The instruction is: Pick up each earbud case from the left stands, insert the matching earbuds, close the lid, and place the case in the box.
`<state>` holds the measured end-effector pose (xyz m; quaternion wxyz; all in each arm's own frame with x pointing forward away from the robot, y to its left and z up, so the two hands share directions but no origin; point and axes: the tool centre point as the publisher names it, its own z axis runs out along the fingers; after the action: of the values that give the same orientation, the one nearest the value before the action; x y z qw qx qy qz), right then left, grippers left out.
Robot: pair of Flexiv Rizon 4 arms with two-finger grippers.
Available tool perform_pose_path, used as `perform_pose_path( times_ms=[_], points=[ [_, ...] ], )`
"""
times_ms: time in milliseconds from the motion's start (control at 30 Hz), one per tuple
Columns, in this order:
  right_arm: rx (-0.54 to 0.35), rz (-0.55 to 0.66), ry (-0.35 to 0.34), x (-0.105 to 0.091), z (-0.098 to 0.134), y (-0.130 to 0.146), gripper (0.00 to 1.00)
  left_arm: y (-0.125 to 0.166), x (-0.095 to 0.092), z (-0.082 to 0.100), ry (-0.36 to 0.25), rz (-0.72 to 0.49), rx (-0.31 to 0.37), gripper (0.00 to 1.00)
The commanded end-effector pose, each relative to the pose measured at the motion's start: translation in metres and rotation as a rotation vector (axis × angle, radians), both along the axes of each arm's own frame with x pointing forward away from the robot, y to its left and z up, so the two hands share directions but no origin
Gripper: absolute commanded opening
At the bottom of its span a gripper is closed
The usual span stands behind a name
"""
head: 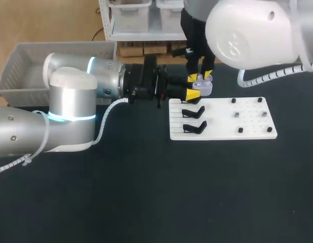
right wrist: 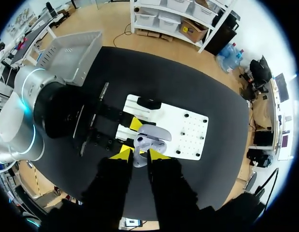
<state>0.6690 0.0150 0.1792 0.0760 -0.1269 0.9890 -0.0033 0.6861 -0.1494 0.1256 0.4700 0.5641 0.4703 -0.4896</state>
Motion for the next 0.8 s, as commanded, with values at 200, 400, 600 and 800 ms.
perform_pose_path(
  times_ms=[200,400,600,800],
  points=[
    [-0.014,0.034,0.008,0.0081,-0.0017,0.0021,0.00,-0.0002,-0.0013,0.0000,-0.002,0.005,-0.001,0.00],
    [-0.012,0.049,0.006,0.0103,-0.0043,0.0014,0.00,-0.0002,-0.0013,0.0000,-0.002,0.005,-0.001,0.00],
    [-0.019,0.054,0.017,0.0119,-0.0079,-0.0025,0.00,-0.0002,-0.0013,0.0000,-0.002,0.005,-0.001,0.00],
    [-0.021,0.057,0.024,0.0113,-0.0096,-0.0044,0.00,-0.0002,-0.0013,0.0000,-0.002,0.005,-0.001,0.00]
  ],
)
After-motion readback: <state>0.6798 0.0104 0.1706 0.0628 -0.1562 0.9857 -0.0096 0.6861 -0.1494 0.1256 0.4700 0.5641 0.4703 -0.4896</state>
